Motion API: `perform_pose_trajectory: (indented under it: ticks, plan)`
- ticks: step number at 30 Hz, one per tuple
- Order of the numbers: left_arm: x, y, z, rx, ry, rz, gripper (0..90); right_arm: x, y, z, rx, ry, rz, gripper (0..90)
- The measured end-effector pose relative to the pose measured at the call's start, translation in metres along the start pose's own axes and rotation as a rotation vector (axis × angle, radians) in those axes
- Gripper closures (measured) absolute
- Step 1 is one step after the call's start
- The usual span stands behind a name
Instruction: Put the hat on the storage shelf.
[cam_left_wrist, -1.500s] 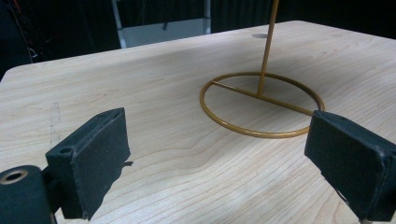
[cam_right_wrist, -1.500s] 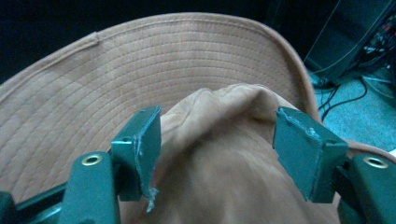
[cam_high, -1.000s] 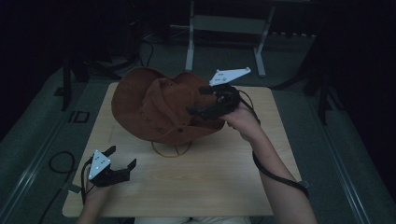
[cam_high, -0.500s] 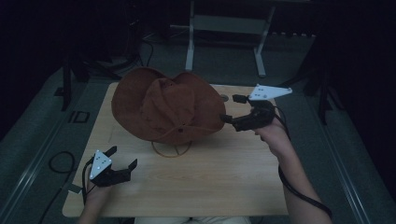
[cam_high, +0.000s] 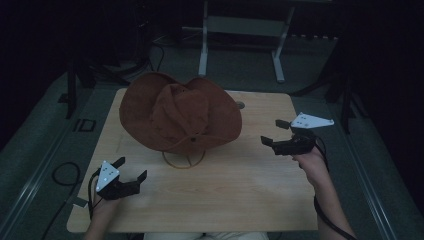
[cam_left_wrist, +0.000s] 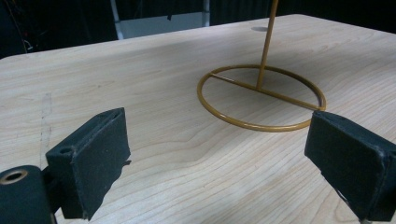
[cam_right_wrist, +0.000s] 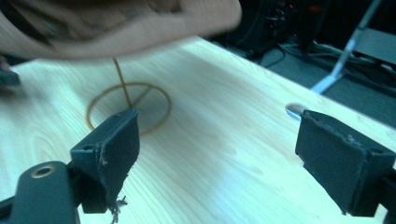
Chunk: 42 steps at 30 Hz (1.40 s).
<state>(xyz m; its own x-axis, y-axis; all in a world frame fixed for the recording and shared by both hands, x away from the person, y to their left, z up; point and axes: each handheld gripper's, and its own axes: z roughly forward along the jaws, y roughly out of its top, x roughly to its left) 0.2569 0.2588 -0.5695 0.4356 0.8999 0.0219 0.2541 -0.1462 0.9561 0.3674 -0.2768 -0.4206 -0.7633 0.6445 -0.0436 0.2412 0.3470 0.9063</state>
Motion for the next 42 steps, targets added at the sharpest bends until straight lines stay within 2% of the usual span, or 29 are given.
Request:
perform_pose_trajectory:
  ticks: [4,8,9,13,20,27,32,33,37,42]
  plan:
    - [0.003,-0.002,0.000,0.020,0.021,0.013,7.1,-0.006,-0.025,0.005,0.021,-0.003,0.032,13.6]
    - [0.004,-0.003,0.000,0.021,0.025,0.007,7.1,-0.007,-0.041,0.008,0.037,0.000,0.053,13.6]
    - [0.005,-0.003,-0.001,0.019,0.026,0.007,7.1,-0.007,-0.053,0.011,0.045,-0.001,0.070,13.6]
    - [0.006,-0.003,-0.001,0.025,0.029,0.000,7.1,-0.008,-0.075,0.015,0.059,-0.006,0.096,13.6]
    - [0.007,-0.003,-0.002,0.022,0.036,-0.001,7.1,-0.008,-0.109,0.018,0.078,-0.041,0.107,13.6]
    - [0.006,-0.003,-0.002,0.020,0.032,-0.001,7.1,-0.008,-0.136,0.017,0.087,-0.118,0.139,13.8]
    - [0.008,-0.004,-0.003,0.020,0.037,-0.010,7.1,-0.009,-0.145,0.010,0.081,-0.154,0.164,13.8]
    - [0.008,-0.004,-0.003,0.019,0.038,-0.012,7.1,-0.010,-0.150,0.005,0.073,-0.189,0.173,14.1]
    - [0.009,-0.004,-0.003,0.022,0.041,-0.010,7.1,-0.011,-0.154,-0.006,0.055,-0.263,0.204,14.0]
    - [0.009,-0.004,-0.003,0.023,0.043,-0.009,7.1,-0.016,-0.159,-0.013,0.042,-0.332,0.233,14.1]
